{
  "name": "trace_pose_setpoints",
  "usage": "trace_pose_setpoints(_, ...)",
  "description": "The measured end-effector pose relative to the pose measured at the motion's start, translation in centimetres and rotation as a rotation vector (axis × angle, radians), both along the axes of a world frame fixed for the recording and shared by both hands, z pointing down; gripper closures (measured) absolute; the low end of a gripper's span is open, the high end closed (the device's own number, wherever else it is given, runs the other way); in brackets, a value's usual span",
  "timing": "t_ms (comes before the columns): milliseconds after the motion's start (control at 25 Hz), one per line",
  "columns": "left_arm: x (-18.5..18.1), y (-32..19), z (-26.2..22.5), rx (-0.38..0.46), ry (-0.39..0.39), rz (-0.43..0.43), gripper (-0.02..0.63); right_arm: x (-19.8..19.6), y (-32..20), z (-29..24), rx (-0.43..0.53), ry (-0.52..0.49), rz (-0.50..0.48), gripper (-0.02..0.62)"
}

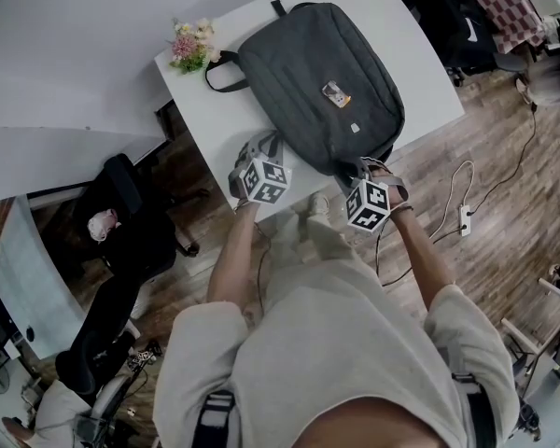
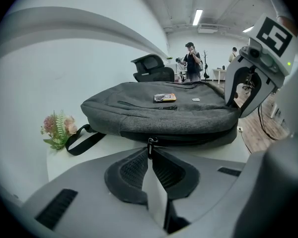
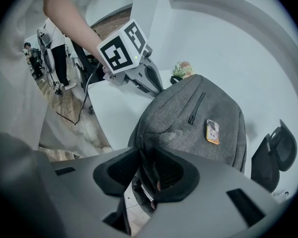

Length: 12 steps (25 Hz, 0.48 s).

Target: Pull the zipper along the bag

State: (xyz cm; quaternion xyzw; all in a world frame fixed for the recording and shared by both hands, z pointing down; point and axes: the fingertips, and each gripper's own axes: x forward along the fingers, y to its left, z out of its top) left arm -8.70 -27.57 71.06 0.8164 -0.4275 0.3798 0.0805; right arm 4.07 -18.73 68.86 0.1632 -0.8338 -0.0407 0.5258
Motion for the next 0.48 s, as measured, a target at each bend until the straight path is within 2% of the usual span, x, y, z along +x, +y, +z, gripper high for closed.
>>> trace_pose_setpoints(480, 0.2, 1.2, -0.4, -0.001, -0.052, 0.055, 0.558, 0.0, -0.1, 0.0, 0.012, 0.012, 0.010, 0.483)
